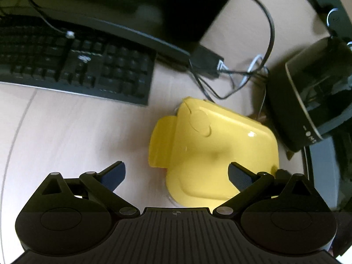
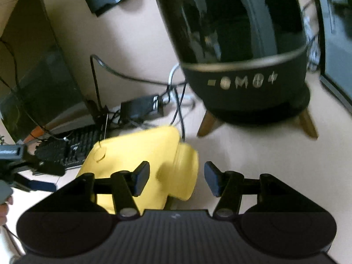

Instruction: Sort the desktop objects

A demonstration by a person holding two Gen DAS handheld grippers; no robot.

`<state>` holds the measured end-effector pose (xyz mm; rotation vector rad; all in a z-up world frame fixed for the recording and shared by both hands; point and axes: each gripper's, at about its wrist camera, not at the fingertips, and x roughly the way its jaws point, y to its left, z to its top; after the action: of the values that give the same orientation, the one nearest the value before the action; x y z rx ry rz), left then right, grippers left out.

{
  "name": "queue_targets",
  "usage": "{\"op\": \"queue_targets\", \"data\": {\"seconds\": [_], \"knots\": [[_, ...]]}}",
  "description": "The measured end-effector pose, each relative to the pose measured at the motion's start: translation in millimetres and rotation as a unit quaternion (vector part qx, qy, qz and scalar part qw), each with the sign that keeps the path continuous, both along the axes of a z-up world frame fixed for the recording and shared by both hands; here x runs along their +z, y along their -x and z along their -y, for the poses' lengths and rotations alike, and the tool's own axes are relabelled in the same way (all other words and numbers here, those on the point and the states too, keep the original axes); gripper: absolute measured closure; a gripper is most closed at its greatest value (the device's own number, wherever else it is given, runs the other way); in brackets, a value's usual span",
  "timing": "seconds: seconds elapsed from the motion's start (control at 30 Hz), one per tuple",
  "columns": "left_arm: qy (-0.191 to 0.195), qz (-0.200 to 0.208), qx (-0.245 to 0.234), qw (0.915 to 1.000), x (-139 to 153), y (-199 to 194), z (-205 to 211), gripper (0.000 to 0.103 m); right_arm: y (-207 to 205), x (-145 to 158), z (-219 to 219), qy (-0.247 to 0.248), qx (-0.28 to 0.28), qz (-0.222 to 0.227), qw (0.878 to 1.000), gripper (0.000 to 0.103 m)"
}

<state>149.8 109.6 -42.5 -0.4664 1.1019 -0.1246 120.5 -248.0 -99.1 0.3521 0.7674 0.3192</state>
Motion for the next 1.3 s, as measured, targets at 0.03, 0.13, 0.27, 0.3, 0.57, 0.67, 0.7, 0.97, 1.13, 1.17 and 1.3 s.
{"op": "queue_targets", "data": {"seconds": [0.03, 0.13, 0.27, 0.3, 0.57, 0.67, 0.7, 0.97, 1.13, 1.17, 1.3], "knots": [[0.004, -0.003, -0.008, 1.0000, -2, -3, 3, 0.001, -2, -4, -5, -0.002, 0.002, -0.009, 1.000, 0.049], [0.010, -0.004, -0.030, 0.9995, -6, -7, 14, 0.001, -4, -7, -18, 0.021, -0.001, 0.001, 1.000, 0.048], [0.003, -0.002, -0.045, 0.9990, -5, -4, 22, 0.001, -5, -12, -15, 0.018, 0.008, 0.003, 1.000, 0.047], [-0.002, -0.002, -0.045, 0.9990, -5, -3, 23, 0.001, -6, -15, -12, 0.007, 0.012, 0.002, 1.000, 0.046], [-0.084, 0.029, -0.043, 0.9951, 10, 37, 35, 0.001, 3, -9, -6, 0.003, 0.001, 0.015, 1.000, 0.041], [-0.105, 0.039, -0.040, 0.9929, 11, 59, 38, 0.001, 14, 6, 0, 0.004, -0.012, 0.043, 0.999, 0.041], [-0.112, 0.039, -0.039, 0.9922, 9, 64, 40, 0.001, 19, 11, 1, 0.009, -0.015, 0.049, 0.999, 0.039], [-0.138, 0.064, -0.037, 0.9876, 15, 71, 59, 0.001, 49, 33, -28, 0.057, 0.035, 0.087, 0.994, 0.089], [-0.136, 0.138, -0.047, 0.9799, 26, 50, 76, 0.001, 27, 20, -37, 0.037, 0.041, 0.072, 0.996, 0.088], [-0.131, 0.143, -0.051, 0.9797, 24, 44, 78, 0.001, 23, 17, -39, 0.035, 0.042, 0.067, 0.996, 0.087], [-0.131, 0.130, -0.070, 0.9803, 8, 36, 85, 0.001, 26, 6, -48, 0.070, 0.057, 0.082, 0.993, 0.092]]}}
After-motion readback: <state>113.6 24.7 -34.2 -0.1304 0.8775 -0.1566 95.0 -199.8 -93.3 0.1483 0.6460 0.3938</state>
